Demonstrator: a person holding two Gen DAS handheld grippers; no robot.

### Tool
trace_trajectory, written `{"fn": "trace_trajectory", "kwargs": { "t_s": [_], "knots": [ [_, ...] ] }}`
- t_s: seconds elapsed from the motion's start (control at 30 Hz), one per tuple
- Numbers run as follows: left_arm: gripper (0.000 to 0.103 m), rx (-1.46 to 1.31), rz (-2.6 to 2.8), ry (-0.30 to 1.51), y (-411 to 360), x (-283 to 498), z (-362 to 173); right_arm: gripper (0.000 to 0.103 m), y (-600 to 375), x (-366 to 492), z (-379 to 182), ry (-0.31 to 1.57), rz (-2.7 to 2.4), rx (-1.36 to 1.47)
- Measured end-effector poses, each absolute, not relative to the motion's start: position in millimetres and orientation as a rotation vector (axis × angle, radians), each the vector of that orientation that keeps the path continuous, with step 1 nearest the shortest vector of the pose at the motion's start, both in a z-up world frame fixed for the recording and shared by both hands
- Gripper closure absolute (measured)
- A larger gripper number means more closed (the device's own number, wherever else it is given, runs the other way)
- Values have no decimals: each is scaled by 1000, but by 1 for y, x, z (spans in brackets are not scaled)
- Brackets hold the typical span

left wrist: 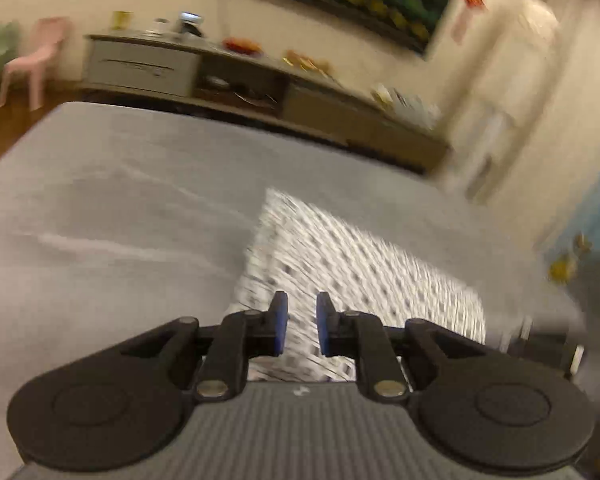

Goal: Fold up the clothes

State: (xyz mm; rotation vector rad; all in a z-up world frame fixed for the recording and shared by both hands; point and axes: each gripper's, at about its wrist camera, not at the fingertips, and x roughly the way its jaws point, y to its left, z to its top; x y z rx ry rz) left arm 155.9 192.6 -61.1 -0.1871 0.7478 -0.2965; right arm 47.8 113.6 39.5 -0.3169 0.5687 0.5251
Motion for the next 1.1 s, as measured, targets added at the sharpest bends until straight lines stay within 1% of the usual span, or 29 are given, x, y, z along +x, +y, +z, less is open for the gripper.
{"fn": "trace_trajectory", "kwargs": {
  "t_s": [0.03,0.1,0.13,0.17,0.2,0.3,0.37,0.43,0.47,0.5,0.53,0.57,0.6,0.63,0.73,0.83,0.9,1.0,1.1],
  "knots": [
    [88,-162,-288,777,188,161,-69,86,103,55,42,582,494,-264],
    [88,-132,-258,841,187,169,-87,86,91,74,24,658,441,-288],
    [93,-117,-242,873,187,173,-96,86,84,82,15,694,415,-300],
    [94,-114,-237,886,188,174,-99,86,74,85,8,713,398,-308],
    [96,-118,-237,888,191,173,-101,86,64,82,6,703,395,-301],
    [97,-119,-253,897,194,168,-100,86,39,79,6,703,384,-293],
    [94,-118,-266,872,193,167,-86,86,26,89,9,734,377,-278],
    [78,-124,-255,802,196,168,-68,86,15,102,17,757,353,-264],
    [74,-127,-249,767,198,169,-59,86,8,112,22,732,345,-258],
    [71,-113,-218,751,198,178,-54,83,7,114,29,706,346,-246],
    [72,-90,-175,745,196,191,-52,82,7,117,36,681,346,-235],
    [72,-69,-146,749,191,205,-52,75,7,122,42,659,348,-229],
    [73,-54,-138,757,183,220,-53,65,11,131,43,645,353,-234],
    [73,-41,-151,757,174,231,-56,63,15,140,43,632,357,-241],
    [73,3,-177,794,153,260,-69,63,26,161,29,659,390,-265],
    [72,-34,-152,865,157,277,-89,64,21,179,10,716,392,-270],
    [71,-56,-126,881,164,281,-92,55,9,191,4,729,397,-235],
    [70,-45,-92,880,164,281,-90,53,-4,208,5,740,385,-213],
    [75,23,-90,841,154,267,-79,53,-8,214,15,718,304,-260]
  ]
}}
